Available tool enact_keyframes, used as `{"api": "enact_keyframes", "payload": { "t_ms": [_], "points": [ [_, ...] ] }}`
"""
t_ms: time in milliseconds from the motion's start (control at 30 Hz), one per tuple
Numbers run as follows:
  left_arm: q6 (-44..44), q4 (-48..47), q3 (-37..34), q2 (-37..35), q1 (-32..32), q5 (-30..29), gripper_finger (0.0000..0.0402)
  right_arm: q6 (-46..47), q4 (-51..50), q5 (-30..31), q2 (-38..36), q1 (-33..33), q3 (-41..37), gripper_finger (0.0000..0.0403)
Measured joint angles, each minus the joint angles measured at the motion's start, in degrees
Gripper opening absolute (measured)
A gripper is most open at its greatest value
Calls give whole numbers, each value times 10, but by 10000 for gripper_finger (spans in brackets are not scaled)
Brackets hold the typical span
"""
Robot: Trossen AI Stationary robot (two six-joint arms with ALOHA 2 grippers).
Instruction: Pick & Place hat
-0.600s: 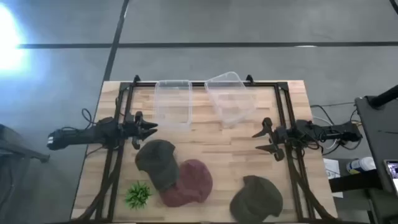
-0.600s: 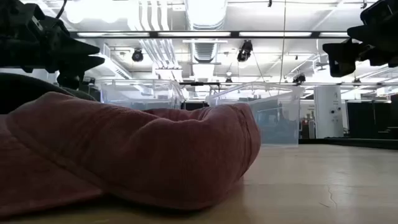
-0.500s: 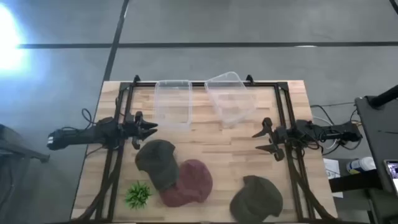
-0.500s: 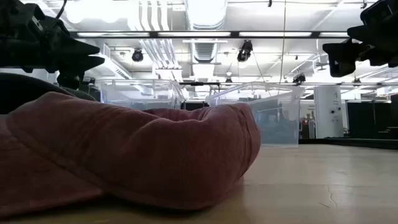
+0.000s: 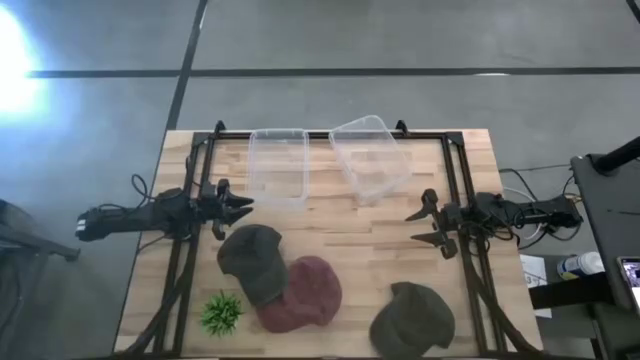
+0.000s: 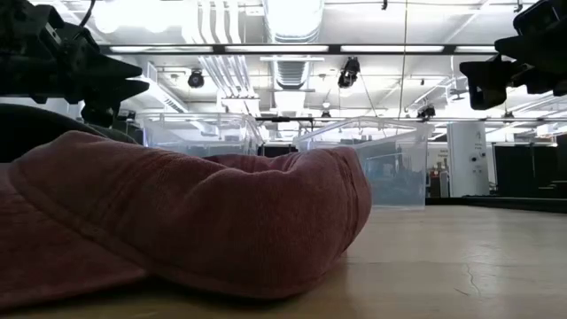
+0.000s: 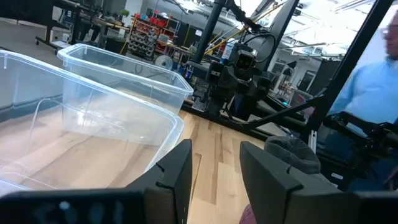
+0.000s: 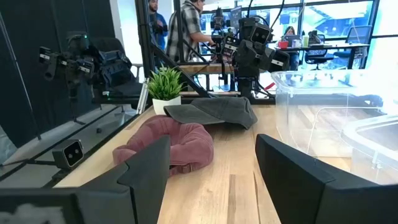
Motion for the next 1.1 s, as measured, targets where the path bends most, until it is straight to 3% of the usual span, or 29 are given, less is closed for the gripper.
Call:
{"api": "enact_keyframes", "payload": {
  "t_ms": [767,833,967,1100],
  "points": [
    [0,0,0,0,0,0,128,-23,4,5,0,0,0,233],
    [0,0,0,0,0,0,128,45,8,1,-1,0,0,233],
    [0,0,0,0,0,0,128,341,7,0,1,1,0,233],
    [0,0,0,0,0,0,128,518,7,4,3,1,0,233]
  ]
}}
